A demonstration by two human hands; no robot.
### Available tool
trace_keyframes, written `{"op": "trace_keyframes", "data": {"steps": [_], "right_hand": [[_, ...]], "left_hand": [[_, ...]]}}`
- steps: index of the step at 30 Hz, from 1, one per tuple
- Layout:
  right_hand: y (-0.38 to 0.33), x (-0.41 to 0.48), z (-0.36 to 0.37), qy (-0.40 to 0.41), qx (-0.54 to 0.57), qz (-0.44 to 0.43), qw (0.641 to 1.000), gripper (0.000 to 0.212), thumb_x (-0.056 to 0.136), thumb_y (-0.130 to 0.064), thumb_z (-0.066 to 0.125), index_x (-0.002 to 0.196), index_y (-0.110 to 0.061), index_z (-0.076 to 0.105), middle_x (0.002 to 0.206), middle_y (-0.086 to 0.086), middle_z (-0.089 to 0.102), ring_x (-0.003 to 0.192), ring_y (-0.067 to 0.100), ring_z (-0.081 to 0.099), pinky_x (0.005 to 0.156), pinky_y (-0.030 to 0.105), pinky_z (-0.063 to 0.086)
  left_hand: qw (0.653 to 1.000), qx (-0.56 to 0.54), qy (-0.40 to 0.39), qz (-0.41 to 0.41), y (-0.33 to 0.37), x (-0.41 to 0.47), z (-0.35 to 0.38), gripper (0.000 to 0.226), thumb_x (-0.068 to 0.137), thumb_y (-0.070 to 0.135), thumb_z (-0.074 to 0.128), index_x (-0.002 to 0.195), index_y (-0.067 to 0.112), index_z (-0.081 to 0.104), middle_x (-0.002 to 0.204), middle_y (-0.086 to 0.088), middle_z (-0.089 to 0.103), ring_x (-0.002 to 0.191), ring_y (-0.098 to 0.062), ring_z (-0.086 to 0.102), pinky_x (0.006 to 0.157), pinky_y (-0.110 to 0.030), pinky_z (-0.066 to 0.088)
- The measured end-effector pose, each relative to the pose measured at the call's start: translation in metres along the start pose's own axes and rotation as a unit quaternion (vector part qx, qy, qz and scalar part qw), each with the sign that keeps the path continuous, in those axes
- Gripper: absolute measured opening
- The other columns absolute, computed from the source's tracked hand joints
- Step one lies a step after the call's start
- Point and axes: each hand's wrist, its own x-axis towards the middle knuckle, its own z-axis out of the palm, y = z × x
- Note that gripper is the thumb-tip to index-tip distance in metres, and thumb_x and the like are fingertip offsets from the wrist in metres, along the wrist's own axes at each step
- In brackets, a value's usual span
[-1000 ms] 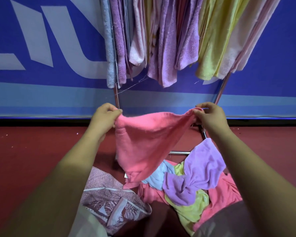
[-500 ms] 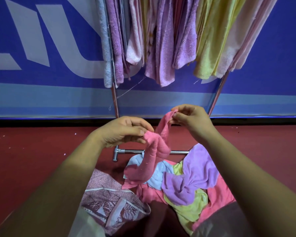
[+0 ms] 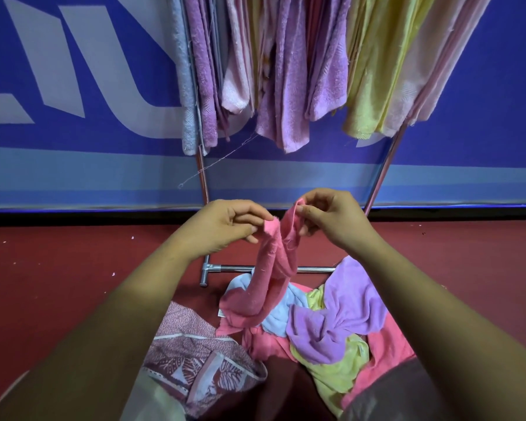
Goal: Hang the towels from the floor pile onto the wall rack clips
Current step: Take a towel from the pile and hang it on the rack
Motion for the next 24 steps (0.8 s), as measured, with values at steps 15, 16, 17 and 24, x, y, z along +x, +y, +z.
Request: {"op": "trace_keyframes", "data": {"steps": [15,16,17,24], "right_hand": [[-0.010,-0.005,0.012,0.007,0.096,-0.016,0.995,0.017,0.092,-0.003,0.067,0.090,-0.006,0.050,0.059,0.015,0.063,0.047,0.024,0.060,0.056,0.036,0.050],[-0.010,-0.005,0.013,-0.012,0.096,-0.018,0.995,0.014,0.092,0.002,0.066,0.088,-0.003,0.054,0.059,0.012,0.064,0.049,0.023,0.061,0.057,0.036,0.052],[-0.010,-0.006,0.015,-0.033,0.097,-0.018,0.995,0.010,0.091,0.006,0.063,0.087,0.000,0.057,0.060,0.010,0.065,0.052,0.022,0.063,0.059,0.035,0.054],[-0.021,-0.016,0.020,-0.091,0.052,-0.022,0.994,0.015,0.092,-0.014,0.069,0.087,0.001,0.070,0.070,0.010,0.069,0.068,0.012,0.063,0.070,0.019,0.051]], "left_hand": [[0.994,0.013,0.071,0.079,-0.004,0.009,0.009,0.009,0.088,0.004,0.069,0.085,0.012,0.066,0.077,0.001,0.061,0.073,-0.006,0.054,0.073,-0.018,0.044],[0.994,0.009,0.084,0.070,-0.006,0.010,0.011,0.010,0.087,0.005,0.070,0.084,0.013,0.066,0.075,0.000,0.059,0.072,-0.008,0.052,0.072,-0.020,0.044],[0.993,-0.002,0.098,0.061,-0.008,0.011,0.013,0.012,0.087,0.006,0.071,0.082,0.015,0.066,0.074,0.000,0.059,0.071,-0.010,0.052,0.070,-0.022,0.043],[0.989,-0.012,0.144,0.035,-0.013,0.016,0.015,0.012,0.084,0.009,0.075,0.079,0.016,0.068,0.066,0.005,0.059,0.066,-0.011,0.050,0.063,-0.024,0.041]]}}
